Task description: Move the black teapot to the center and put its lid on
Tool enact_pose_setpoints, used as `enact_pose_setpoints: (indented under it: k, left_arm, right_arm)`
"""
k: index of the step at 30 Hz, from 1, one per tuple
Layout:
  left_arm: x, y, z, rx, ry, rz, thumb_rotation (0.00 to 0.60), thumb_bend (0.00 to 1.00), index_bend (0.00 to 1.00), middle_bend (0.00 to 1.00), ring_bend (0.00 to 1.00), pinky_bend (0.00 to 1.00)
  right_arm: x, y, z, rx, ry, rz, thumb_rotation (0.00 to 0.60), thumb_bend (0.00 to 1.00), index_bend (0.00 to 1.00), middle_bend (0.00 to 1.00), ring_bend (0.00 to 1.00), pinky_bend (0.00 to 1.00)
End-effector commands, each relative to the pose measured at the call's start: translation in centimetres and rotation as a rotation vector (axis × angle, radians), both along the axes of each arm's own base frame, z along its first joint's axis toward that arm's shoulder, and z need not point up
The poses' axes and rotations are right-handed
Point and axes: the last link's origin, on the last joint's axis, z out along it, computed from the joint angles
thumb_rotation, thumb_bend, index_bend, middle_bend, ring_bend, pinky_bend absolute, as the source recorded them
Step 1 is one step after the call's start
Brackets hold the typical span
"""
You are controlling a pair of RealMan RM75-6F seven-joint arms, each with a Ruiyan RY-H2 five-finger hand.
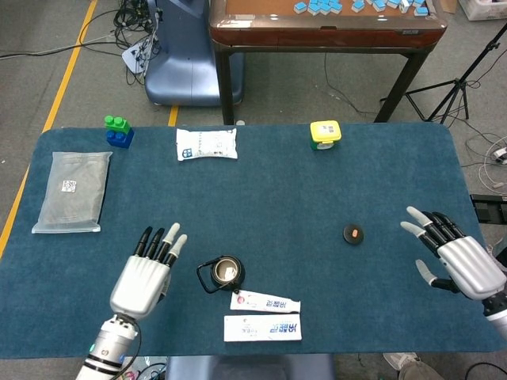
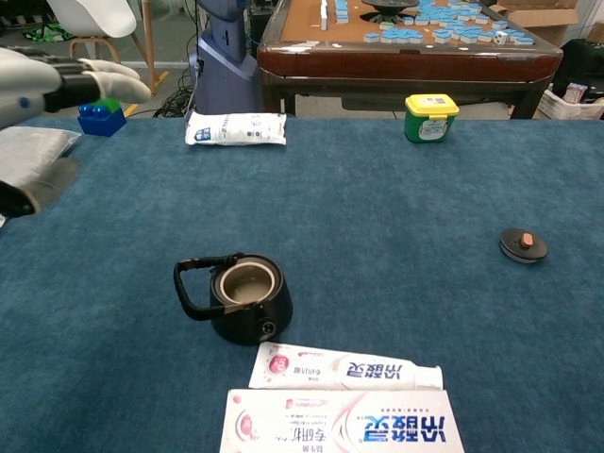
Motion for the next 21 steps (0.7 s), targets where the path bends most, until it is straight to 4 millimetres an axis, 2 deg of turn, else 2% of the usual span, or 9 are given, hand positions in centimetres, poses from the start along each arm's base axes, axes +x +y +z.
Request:
enact_pose_setpoints:
  k: [1, 8, 13, 21]
  left_arm:
    - [-2.9, -1.5, 2.1, -0.019, -0.037, 0.043, 0.600, 0.58, 0.00, 0.00, 0.00, 0.00]
    - [-6.3, -1.4, 4.0, -0.045, -0.113, 0.125, 0.600, 0.58, 0.00, 0.00, 0.00, 0.00]
    - [-10.0, -1.2, 5.0, -0.035, -0.185, 0.158, 0.600, 0.58, 0.00, 0.00, 0.00, 0.00]
    - [-15.1, -2.2, 5.6, -0.033, -0.275, 0.182, 0.600, 0.58, 0.00, 0.00, 0.00, 0.00]
  right_arm:
    - [0.3, 0.3, -0.3, 0.006, 0.015, -0.001, 0.600, 0.52, 0.12, 0.00, 0.00, 0.00]
    - [1.0, 1.9, -1.0, 0.006, 0.031, 0.000, 0.600, 0.52, 0.12, 0.00, 0.00, 0.00]
    - [1.6, 3.3, -1.5, -0.001, 0.041, 0.004, 0.600, 0.52, 0.12, 0.00, 0.00, 0.00]
    - [2.4, 4.7, -3.4, 0.014, 0.064, -0.002, 0.600, 0.52, 0.12, 0.00, 0.00, 0.00]
